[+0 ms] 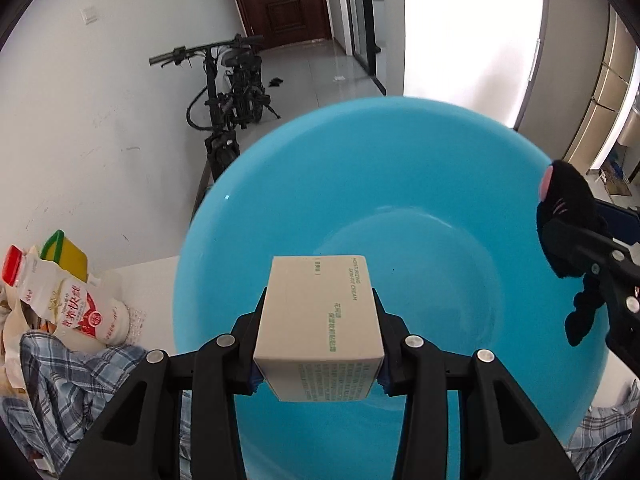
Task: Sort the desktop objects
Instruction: 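Carry the white box and black plush toy over the blue basin with both grippers, then open the left gripper to drop the white box while the right gripper releases the plush toy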
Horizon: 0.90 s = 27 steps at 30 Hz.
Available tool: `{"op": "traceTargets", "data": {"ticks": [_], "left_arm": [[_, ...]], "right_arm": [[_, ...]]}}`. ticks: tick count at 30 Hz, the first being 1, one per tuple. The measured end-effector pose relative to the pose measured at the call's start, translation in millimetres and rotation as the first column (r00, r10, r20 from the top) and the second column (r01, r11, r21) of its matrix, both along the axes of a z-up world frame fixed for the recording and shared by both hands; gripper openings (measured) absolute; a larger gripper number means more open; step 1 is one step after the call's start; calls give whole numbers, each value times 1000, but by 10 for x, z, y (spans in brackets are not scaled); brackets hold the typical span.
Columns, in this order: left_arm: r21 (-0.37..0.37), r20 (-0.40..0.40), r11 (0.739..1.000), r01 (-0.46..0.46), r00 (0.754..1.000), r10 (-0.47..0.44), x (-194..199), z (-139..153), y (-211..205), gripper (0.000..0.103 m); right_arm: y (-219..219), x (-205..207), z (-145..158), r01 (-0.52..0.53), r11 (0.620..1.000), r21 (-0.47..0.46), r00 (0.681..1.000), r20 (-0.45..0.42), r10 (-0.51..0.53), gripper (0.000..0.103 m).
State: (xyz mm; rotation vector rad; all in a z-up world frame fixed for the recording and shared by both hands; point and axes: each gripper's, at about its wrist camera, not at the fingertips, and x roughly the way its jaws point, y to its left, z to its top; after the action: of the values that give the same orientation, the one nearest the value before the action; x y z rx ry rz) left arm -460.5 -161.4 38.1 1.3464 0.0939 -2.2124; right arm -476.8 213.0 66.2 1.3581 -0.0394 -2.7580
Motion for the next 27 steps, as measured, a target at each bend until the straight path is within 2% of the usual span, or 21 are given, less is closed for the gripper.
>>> {"op": "traceTargets", "data": {"ticks": [7,9,12,14,19,22,27], "left_arm": [[49,35,998,-33,999,31,-142,-92,-102,44],[91,56,995,-34,998,29,-238,-106,-170,44],[155,97,987,-49,995,34,-421,-100,-331,44],[182,116,978,-103,990,82,-489,-117,-479,44],[257,190,955,-149,977,101,-576,-339,-634,44],[253,200,958,-135,976,85,-576,-391,-592,44],[280,219,952,-124,974,63,-602,-474,-553,44]], "right_arm": [[41,-103,-122,-2,999,-37,999,39,3,37],[55,-155,-135,-6,998,-55,999,52,9,37],[91,-355,-111,-1,996,-87,995,95,9,37],[160,-520,-108,32,993,-115,991,136,-16,37],[209,-801,-301,99,989,-114,973,222,-71,37],[238,-847,-432,107,986,-128,965,251,-72,37],[251,-824,-466,104,988,-113,966,247,-73,37]]}}
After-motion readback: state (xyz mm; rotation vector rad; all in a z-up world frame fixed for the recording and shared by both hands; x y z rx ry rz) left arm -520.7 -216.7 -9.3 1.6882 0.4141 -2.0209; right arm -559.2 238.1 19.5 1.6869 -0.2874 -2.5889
